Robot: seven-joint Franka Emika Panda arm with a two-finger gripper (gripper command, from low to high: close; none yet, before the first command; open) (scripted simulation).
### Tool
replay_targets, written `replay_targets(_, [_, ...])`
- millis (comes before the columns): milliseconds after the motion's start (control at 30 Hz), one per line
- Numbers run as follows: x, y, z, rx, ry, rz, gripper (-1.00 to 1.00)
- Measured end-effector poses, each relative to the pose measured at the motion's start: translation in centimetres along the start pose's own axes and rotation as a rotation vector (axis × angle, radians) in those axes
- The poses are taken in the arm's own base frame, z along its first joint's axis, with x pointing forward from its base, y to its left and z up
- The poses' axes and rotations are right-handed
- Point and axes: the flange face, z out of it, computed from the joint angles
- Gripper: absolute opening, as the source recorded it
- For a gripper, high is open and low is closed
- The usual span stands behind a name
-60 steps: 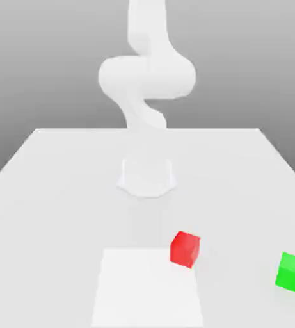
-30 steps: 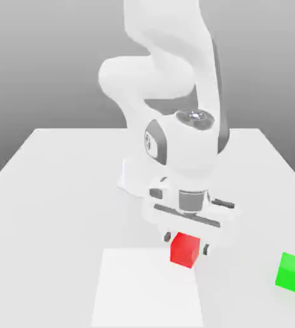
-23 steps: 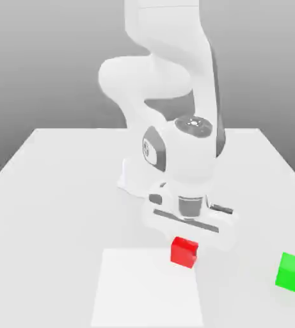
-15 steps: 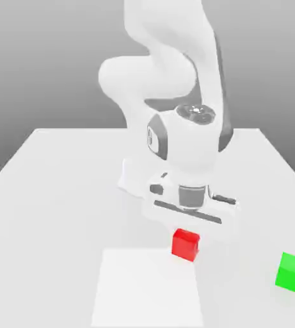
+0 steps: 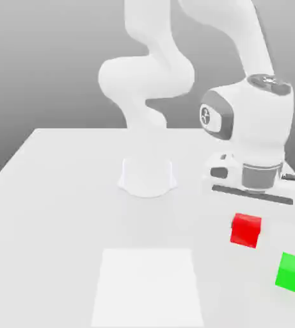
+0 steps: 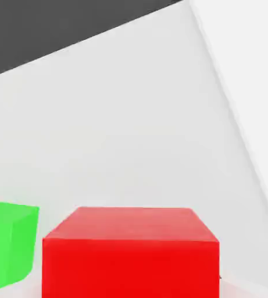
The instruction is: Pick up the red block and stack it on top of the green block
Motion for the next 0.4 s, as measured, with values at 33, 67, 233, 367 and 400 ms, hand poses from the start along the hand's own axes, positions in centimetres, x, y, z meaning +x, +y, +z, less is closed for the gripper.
replay_targets(33, [-1.3,-0.9,-0.3,0.001,0.003,-0.005,-1.00])
replay_targets(67, [-2.6,-1.7,-0.5,0.002,0.007,-0.008,-1.00])
replay_targets(233, [-4.6,-3.3,3.5,0.007,0.013,-0.007,-1.00])
replay_targets(367, [-4.6,-3.2,4.7,0.007,0.014,-0.007,1.00])
replay_targets(400, [-4.6,-3.2,4.7,0.007,0.014,-0.007,1.00])
